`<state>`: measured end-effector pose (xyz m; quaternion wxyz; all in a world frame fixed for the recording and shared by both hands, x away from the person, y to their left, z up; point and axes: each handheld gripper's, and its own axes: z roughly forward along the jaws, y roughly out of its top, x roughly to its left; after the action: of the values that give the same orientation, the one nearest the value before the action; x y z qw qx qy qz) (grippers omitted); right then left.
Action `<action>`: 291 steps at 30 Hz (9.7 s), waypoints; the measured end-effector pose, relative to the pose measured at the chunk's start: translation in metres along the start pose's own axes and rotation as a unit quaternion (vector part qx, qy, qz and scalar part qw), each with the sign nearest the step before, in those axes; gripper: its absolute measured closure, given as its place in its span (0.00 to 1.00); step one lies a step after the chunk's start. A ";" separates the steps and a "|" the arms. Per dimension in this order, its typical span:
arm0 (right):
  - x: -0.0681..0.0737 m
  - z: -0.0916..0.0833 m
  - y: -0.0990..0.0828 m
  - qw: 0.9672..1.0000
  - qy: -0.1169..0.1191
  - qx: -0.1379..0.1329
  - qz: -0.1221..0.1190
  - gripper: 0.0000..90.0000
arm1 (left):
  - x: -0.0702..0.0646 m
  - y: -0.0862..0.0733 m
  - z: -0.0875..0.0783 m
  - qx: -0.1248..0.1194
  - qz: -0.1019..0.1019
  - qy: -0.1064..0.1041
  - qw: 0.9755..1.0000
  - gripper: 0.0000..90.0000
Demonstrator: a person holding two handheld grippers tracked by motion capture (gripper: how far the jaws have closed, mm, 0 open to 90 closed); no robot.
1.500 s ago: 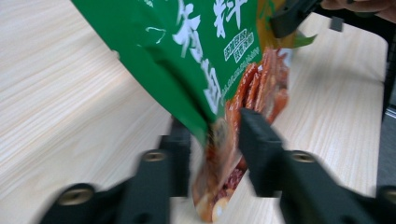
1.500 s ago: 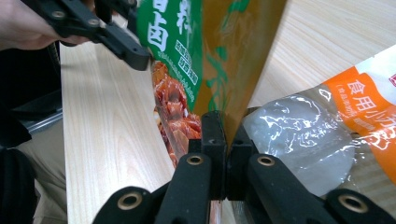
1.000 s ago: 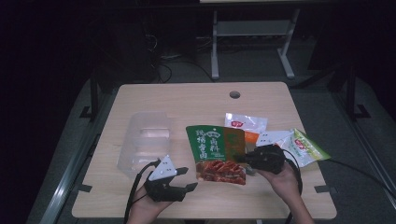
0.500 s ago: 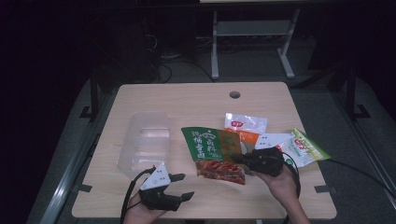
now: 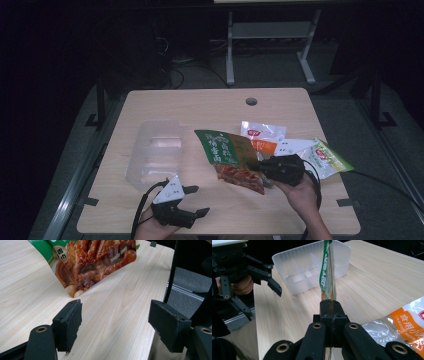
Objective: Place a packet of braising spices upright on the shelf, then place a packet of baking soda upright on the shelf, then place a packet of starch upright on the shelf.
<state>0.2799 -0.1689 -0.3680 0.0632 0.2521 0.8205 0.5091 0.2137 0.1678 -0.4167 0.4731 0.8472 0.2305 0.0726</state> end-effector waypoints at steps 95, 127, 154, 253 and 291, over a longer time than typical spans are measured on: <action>-0.029 0.249 0.143 0.996 0.056 -0.056 0.037 1.00 | 0.006 -0.006 -0.001 0.018 0.014 0.015 1.000 0.30; -0.027 0.256 0.172 0.994 0.059 0.089 -0.012 1.00 | 0.014 -0.006 -0.007 0.012 0.011 0.024 1.000 0.29; -0.041 0.271 0.113 0.999 0.020 0.016 0.039 0.98 | 0.012 -0.007 -0.006 0.013 0.008 0.021 1.000 0.29; -0.109 -0.015 -0.044 0.967 -0.189 0.070 0.156 0.39 | 0.004 -0.010 0.018 0.049 0.013 0.013 0.999 0.23; -0.086 -0.004 -0.032 0.987 -0.078 0.071 0.123 1.00 | 0.002 -0.010 0.024 0.059 0.020 0.007 0.998 0.24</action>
<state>0.3418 -0.2249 -0.4075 0.0459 0.3938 0.8101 0.4320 0.2206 0.1548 -0.4386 0.4191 0.8776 0.2204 0.0742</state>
